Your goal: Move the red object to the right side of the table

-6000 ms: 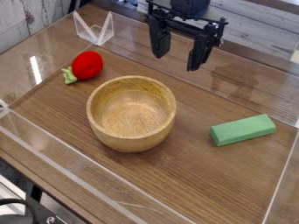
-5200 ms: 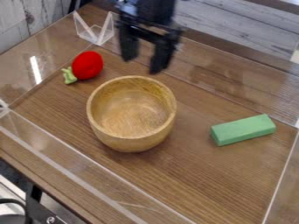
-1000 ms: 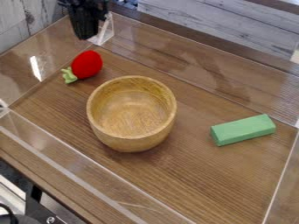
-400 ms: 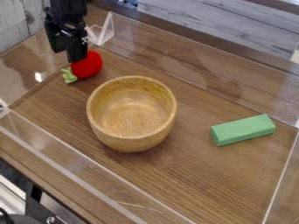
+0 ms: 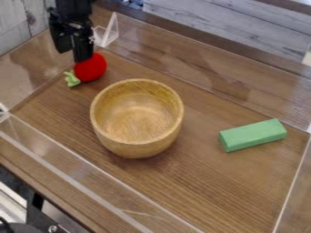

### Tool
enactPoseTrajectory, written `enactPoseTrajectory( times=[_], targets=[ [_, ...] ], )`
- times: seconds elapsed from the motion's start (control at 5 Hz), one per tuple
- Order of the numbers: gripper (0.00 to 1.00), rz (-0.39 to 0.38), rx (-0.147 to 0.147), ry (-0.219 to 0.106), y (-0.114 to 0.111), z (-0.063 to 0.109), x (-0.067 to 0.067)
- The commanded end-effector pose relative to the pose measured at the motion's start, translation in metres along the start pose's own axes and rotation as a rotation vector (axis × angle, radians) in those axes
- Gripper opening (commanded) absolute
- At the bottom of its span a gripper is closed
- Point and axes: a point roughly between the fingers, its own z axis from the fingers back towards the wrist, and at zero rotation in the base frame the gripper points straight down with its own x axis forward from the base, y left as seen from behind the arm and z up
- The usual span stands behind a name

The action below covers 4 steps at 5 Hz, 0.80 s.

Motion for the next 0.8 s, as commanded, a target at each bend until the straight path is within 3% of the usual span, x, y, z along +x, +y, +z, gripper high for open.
enactPoseTrajectory(
  times=[0.0, 0.2, 0.4, 0.6],
  targets=[
    [1.0, -0.017, 0.046, -0.035, 0.004, 0.004, 0.01],
    [1.0, -0.044, 0.049, -0.024, -0.001, -0.012, 0.019],
    [0.0, -0.014, 0.05, -0.031, -0.004, -0.007, 0.021],
    [0.0, 0.031, 0.062, -0.077, -0.014, 0.02, 0.021]
  ],
)
